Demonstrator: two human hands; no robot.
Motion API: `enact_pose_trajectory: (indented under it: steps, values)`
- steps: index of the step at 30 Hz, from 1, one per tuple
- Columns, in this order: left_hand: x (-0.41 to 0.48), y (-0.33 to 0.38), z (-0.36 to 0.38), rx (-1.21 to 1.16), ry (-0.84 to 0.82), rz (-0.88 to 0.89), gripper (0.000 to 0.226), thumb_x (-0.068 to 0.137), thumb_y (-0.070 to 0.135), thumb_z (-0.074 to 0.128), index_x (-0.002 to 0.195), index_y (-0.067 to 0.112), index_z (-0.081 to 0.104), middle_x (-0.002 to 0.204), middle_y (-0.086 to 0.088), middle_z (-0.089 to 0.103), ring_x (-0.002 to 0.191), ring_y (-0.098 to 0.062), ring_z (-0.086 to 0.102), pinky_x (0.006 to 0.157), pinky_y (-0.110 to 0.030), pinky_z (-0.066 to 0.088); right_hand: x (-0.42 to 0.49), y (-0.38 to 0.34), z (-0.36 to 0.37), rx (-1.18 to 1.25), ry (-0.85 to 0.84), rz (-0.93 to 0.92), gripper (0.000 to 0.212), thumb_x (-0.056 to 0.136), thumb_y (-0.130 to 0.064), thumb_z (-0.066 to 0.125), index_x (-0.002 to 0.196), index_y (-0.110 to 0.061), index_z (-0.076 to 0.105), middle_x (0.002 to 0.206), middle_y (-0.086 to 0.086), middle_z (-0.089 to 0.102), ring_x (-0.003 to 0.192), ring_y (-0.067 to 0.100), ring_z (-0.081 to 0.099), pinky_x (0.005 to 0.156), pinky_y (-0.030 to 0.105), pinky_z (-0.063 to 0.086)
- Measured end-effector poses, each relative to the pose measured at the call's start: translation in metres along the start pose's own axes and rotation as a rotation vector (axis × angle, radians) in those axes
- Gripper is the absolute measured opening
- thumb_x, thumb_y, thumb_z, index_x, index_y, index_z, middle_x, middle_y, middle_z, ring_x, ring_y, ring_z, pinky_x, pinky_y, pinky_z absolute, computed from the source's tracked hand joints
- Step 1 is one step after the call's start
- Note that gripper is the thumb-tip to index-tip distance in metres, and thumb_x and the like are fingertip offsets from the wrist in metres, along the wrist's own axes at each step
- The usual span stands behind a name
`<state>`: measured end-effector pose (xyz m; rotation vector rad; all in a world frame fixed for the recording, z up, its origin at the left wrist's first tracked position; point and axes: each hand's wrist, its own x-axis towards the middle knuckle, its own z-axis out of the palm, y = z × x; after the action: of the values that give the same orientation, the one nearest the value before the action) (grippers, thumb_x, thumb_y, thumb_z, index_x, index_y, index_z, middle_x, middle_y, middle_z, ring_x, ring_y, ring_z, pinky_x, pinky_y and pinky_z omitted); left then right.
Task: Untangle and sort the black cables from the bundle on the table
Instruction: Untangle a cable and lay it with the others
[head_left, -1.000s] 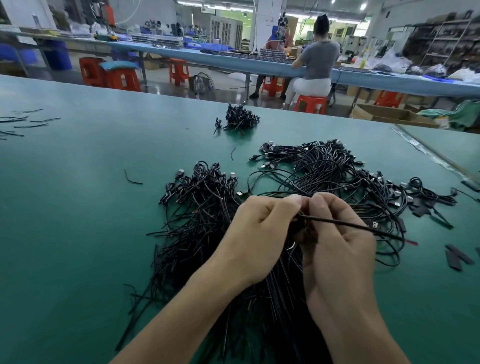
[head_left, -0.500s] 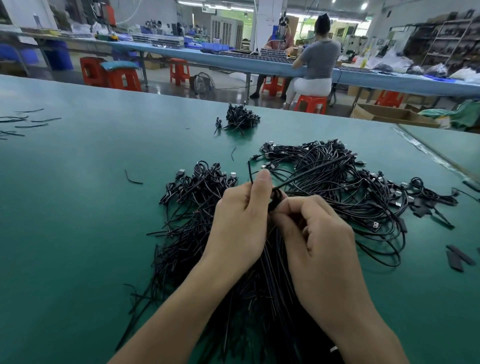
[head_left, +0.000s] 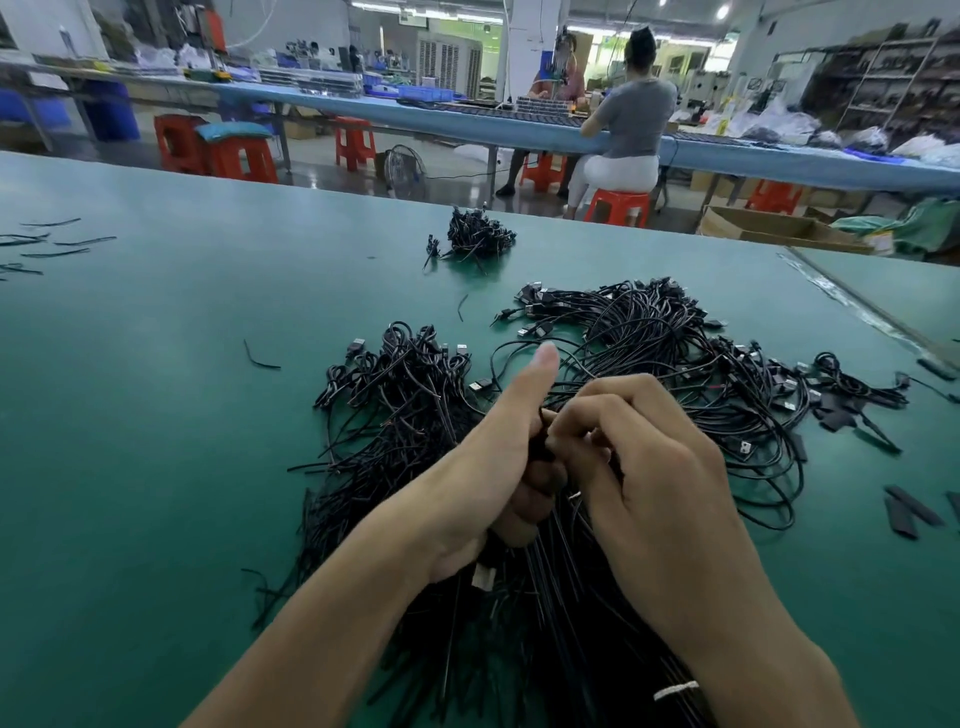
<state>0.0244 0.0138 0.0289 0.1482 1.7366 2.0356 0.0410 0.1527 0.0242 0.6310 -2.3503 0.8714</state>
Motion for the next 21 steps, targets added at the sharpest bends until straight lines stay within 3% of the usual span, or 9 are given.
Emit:
enact_pose_trajectory:
  steps: [2, 4, 6, 8, 17, 21]
  values:
    - [-0.002, 0.0, -0.005, 0.065, -0.122, 0.009, 0.048, 0.069, 0.073, 0.063, 0.062, 0.03, 0.043, 0.061, 0.007, 0.025, 0.049, -0.009, 0.015, 0.039, -0.015, 0.014, 0.001, 0.002, -0.005, 0.036, -0.061, 0.033, 0.008, 0.091, -0.014, 0.064, 0.087, -0.021, 0.065, 0.096, -0.016, 0.055, 0.088, 0.01, 0.056, 0.074, 0.031, 0.047]
    - [-0.005, 0.0, -0.009, 0.167, -0.205, 0.045, 0.035, 0.063, 0.041, 0.081, 0.069, 0.027, 0.05, 0.059, 0.008, 0.033, 0.045, -0.005, 0.026, 0.04, -0.015, 0.019, 0.001, 0.003, -0.009, 0.063, -0.137, 0.068, 0.012, 0.091, -0.02, 0.063, 0.085, -0.03, 0.063, 0.096, -0.018, 0.054, 0.088, 0.006, 0.057, 0.072, 0.026, 0.046]
    - [-0.007, -0.002, -0.011, 0.233, -0.232, 0.057, 0.033, 0.058, 0.014, 0.085, 0.074, 0.024, 0.058, 0.058, 0.007, 0.044, 0.046, -0.002, 0.037, 0.04, -0.015, 0.025, 0.001, 0.004, -0.013, 0.06, -0.198, 0.08, 0.008, 0.089, -0.026, 0.066, 0.085, -0.033, 0.064, 0.098, -0.021, 0.054, 0.093, 0.003, 0.056, 0.074, 0.02, 0.045]
    - [-0.006, -0.004, -0.012, 0.25, -0.22, 0.054, 0.035, 0.06, 0.0, 0.081, 0.072, 0.025, 0.059, 0.055, 0.009, 0.046, 0.044, -0.002, 0.039, 0.04, -0.015, 0.027, 0.002, 0.004, -0.017, 0.072, -0.225, 0.08, 0.006, 0.086, -0.027, 0.069, 0.086, -0.033, 0.068, 0.1, -0.021, 0.055, 0.096, 0.002, 0.057, 0.078, 0.018, 0.044]
    - [-0.001, -0.005, -0.008, 0.187, -0.076, 0.041, 0.041, 0.078, -0.017, 0.068, 0.076, 0.018, 0.049, 0.056, 0.005, 0.034, 0.044, -0.005, 0.03, 0.038, -0.016, 0.025, 0.001, 0.0, -0.012, 0.003, -0.129, 0.003, 0.009, 0.091, -0.013, 0.066, 0.086, -0.021, 0.068, 0.097, -0.015, 0.055, 0.093, 0.006, 0.055, 0.074, 0.03, 0.05]
    - [-0.001, -0.004, -0.009, 0.174, -0.033, 0.071, 0.032, 0.084, -0.015, 0.064, 0.082, 0.013, 0.049, 0.058, 0.003, 0.038, 0.043, -0.004, 0.033, 0.037, -0.016, 0.027, 0.002, 0.001, -0.009, 0.066, -0.084, -0.015, 0.009, 0.092, -0.012, 0.065, 0.089, -0.021, 0.067, 0.097, -0.014, 0.055, 0.094, 0.007, 0.056, 0.074, 0.027, 0.048]
